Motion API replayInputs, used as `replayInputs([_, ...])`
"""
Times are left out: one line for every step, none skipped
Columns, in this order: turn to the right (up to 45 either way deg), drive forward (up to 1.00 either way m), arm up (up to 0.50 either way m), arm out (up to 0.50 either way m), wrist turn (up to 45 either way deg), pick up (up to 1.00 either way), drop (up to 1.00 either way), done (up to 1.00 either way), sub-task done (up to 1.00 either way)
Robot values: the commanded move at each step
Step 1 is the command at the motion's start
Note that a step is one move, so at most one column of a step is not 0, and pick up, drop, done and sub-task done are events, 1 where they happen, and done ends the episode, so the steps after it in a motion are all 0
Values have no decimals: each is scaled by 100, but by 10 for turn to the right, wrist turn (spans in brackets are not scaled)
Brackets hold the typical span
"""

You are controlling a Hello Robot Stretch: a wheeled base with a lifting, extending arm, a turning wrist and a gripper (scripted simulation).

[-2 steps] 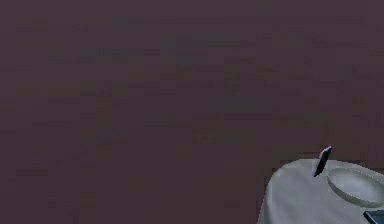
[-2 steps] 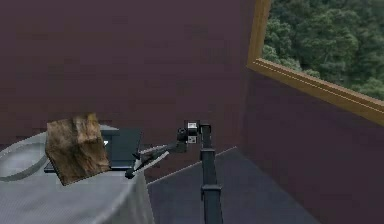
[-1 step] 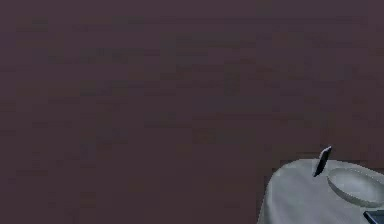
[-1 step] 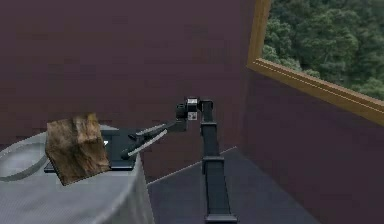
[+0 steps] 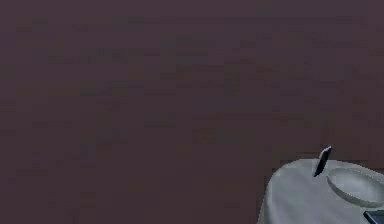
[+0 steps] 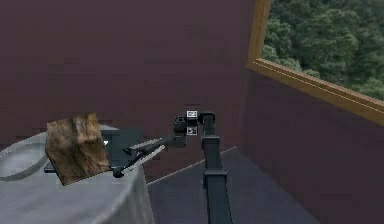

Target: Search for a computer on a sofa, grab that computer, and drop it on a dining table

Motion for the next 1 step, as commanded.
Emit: replayInputs([0, 0, 0, 0, 0, 0, 0, 100, 0])
